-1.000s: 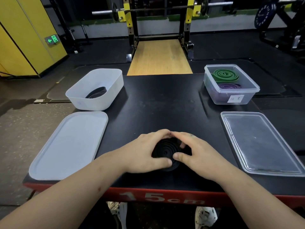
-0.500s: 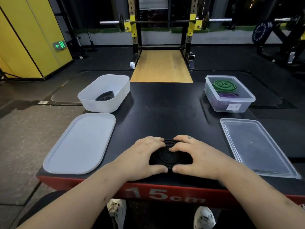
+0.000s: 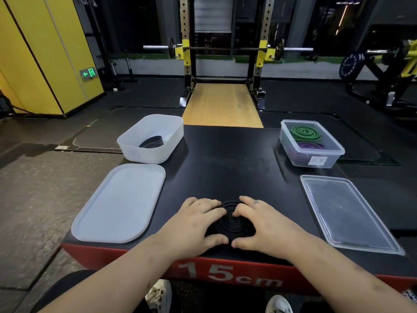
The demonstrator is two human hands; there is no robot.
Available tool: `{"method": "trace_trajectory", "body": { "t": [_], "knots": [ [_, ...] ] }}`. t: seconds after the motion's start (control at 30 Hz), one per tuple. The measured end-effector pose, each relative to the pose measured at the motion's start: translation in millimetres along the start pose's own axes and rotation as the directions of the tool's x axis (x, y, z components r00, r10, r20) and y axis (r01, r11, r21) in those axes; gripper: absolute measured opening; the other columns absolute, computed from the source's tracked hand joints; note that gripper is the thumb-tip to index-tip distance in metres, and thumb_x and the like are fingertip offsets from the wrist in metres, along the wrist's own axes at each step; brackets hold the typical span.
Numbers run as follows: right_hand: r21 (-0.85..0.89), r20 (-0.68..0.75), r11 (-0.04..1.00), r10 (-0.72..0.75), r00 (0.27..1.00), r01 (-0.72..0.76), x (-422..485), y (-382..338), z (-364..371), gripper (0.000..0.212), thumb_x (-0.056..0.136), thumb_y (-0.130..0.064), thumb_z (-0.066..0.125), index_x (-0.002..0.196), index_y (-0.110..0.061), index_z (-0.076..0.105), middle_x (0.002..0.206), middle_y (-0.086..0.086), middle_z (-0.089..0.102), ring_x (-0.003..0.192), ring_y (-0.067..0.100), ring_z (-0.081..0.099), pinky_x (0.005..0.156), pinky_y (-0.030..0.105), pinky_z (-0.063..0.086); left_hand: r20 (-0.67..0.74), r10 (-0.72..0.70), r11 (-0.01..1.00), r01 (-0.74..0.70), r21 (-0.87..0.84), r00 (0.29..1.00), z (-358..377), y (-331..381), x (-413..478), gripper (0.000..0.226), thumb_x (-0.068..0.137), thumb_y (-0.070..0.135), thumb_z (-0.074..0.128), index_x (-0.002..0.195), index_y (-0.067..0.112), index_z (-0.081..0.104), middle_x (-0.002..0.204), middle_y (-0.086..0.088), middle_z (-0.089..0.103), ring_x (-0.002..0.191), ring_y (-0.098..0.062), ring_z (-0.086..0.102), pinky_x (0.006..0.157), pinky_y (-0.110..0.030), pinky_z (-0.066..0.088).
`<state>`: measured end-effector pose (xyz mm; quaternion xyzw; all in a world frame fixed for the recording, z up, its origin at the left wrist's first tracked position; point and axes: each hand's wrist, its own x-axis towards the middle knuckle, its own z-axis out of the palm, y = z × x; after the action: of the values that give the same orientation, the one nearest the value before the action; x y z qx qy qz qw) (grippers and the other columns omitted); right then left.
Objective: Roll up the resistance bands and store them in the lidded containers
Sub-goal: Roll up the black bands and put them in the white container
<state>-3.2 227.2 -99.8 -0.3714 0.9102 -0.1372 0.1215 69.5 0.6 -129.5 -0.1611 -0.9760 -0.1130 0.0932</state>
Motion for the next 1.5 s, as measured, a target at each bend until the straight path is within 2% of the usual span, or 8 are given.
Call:
{"method": "trace_trajectory", "body": {
  "t": [0.23,0.47,0.7,0.8,1.03,1.17,1.37,1.5],
  "knots": [
    [-0.094,-0.04,0.994,-0.056,0.998,0.052,10,1,-2,0.065,0.067,-0.078,0.066,0.119,-0.041,0.052,0.129,-0.021,0.043,0.126,0.01,0.045,0.106,0.028,0.042,0.031,0.014,1.0,-0.014,0.011,0.999,3,-12,-1,0.067,0.091,0.072,0.046,0.148,0.036,0.045,0.15,0.011,0.049,0.145,-0.008,0.029,0.121,-0.035,0.01],
    [-0.056,-0.135,0.99,-0.133,0.982,0.127,48,-15,-25,0.064,0.067,-0.072,0.067,0.119,-0.037,0.057,0.13,-0.02,0.047,0.124,0.005,0.041,0.107,0.024,0.039,-0.137,0.014,0.999,-0.01,0.033,0.99,-15,-48,10,0.063,0.091,0.065,0.052,0.141,0.028,0.052,0.14,0.009,0.057,0.136,-0.01,0.042,0.114,-0.043,0.031],
    [-0.058,-0.195,0.984,-0.177,0.965,0.169,139,-47,-64,0.059,0.071,-0.068,0.072,0.119,-0.037,0.056,0.121,-0.023,0.05,0.116,0.006,0.045,0.1,0.029,0.044,-0.17,-0.093,0.988,0.112,0.105,0.981,-74,-125,37,0.076,0.089,0.073,0.048,0.151,0.03,0.039,0.144,0.012,0.052,0.138,-0.009,0.039,0.119,-0.038,0.022],
    [-0.035,-0.225,0.984,-0.177,0.958,0.174,183,-60,-83,0.058,0.072,-0.065,0.074,0.119,-0.037,0.056,0.119,-0.021,0.052,0.115,0.008,0.047,0.1,0.031,0.045,-0.174,-0.18,0.967,0.206,0.15,0.968,-95,-160,52,0.075,0.087,0.076,0.037,0.145,0.029,0.045,0.14,0.011,0.055,0.136,-0.014,0.043,0.115,-0.039,0.024],
    [-0.016,-0.28,0.99,-0.136,0.95,0.137,289,-92,-109,0.055,0.076,-0.061,0.075,0.121,-0.035,0.055,0.116,-0.013,0.054,0.108,0.014,0.05,0.088,0.032,0.042,0.012,-0.481,0.876,0.481,0.032,0.876,-119,-237,86,0.037,0.099,0.057,0.037,0.105,0.029,0.06,0.107,0.008,0.056,0.111,-0.017,0.052,0.094,-0.038,0.044],
    [-0.035,-0.294,0.997,-0.074,0.953,0.066,338,-107,-106,0.057,0.079,-0.062,0.073,0.122,-0.031,0.054,0.11,-0.006,0.053,0.104,0.02,0.053,0.087,0.037,0.046,0.187,-0.513,0.857,0.511,0.063,0.838,-117,-268,112,0.026,0.103,0.045,0.039,0.111,0.028,0.056,0.119,0.002,0.053,0.112,-0.019,0.049,0.09,-0.033,0.036],
    [-0.071,-0.275,0.997,0.021,0.961,-0.042,391,-108,-89,0.055,0.08,-0.064,0.069,0.117,-0.027,0.052,0.113,0.0,0.061,0.101,0.025,0.058,0.092,0.044,0.051,0.334,-0.586,0.791,0.611,0.037,0.738,-105,-289,131,0.029,0.098,0.049,0.041,0.117,0.03,0.051,0.122,0.003,0.047,0.104,-0.025,0.056,0.085,-0.04,0.048],
    [-0.113,-0.245,0.991,0.036,0.969,-0.065,412,-107,-79,0.054,0.082,-0.064,0.066,0.118,-0.026,0.051,0.113,0.0,0.062,0.101,0.026,0.058,0.093,0.045,0.05,0.341,-0.545,0.817,0.577,0.009,0.766,-105,-289,131,0.022,0.097,0.044,0.049,0.109,0.027,0.053,0.102,0.007,0.059,0.087,-0.013,0.057,0.066,-0.032,0.041]
  ]
}}
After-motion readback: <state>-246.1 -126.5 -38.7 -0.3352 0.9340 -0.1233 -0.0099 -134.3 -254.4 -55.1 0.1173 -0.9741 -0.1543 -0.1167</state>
